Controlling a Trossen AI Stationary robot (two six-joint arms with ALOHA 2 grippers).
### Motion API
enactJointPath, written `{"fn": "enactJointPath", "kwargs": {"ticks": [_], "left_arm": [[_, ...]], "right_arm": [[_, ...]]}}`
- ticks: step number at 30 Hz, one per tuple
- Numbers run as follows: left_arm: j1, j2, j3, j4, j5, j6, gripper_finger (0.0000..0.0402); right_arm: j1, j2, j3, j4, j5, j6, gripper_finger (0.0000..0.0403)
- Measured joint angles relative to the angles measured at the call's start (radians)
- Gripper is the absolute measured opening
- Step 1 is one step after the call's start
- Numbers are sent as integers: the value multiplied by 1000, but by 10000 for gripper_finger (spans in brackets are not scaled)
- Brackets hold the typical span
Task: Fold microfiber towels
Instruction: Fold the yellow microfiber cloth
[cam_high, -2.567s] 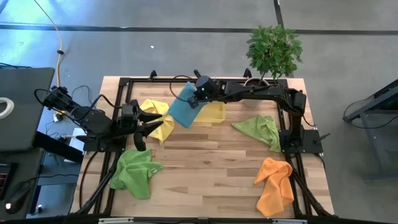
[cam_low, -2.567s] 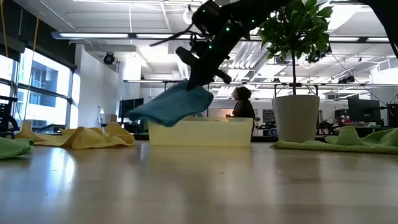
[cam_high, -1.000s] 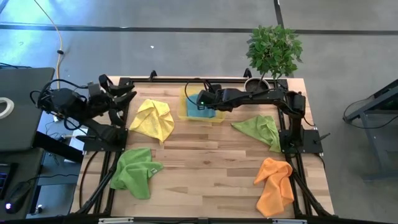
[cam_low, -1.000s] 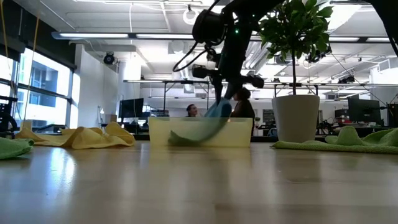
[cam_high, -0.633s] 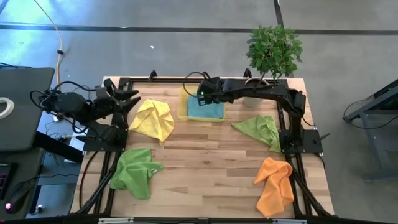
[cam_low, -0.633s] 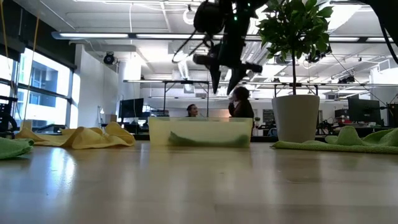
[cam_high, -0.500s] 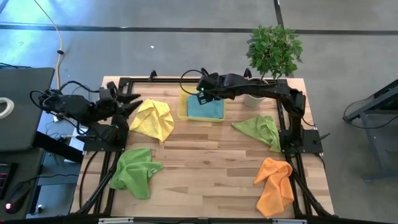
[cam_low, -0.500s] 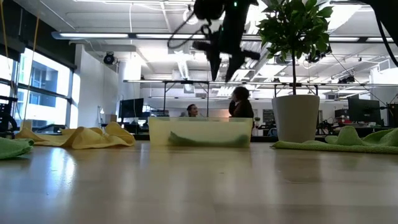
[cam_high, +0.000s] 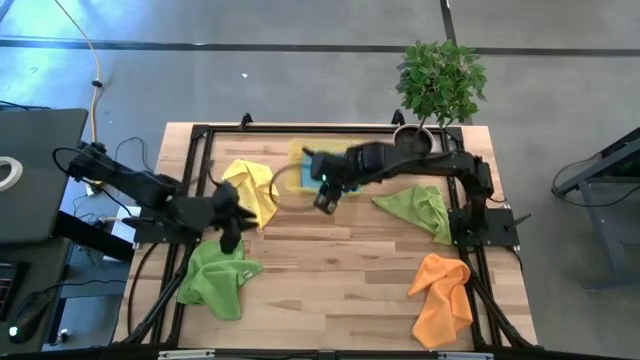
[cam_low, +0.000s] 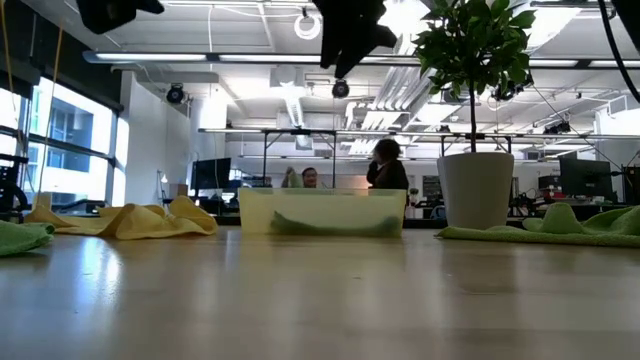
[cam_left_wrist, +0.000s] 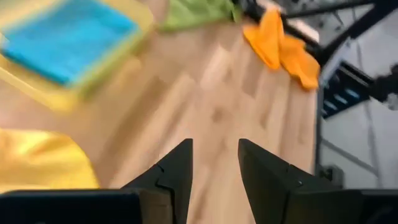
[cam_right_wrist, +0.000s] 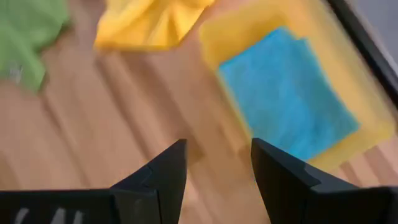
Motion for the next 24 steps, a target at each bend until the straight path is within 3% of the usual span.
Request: {"fn": "enactJointPath", "kwargs": {"ticks": [4,13,18,24], "left_arm": [[14,82,0,-44,24,41,117],[60,294,0,-255,36,457,117],[83,418,0,-259,29,699,118],[112,520,-9,-243,-7,751,117]], "right_arm": [[85,0,0,-37,7,0,170],[208,0,-1,-35,79,8,170],[237,0,-1,-35,121,29,170],[250,0,-1,-38,153,72,170]]}}
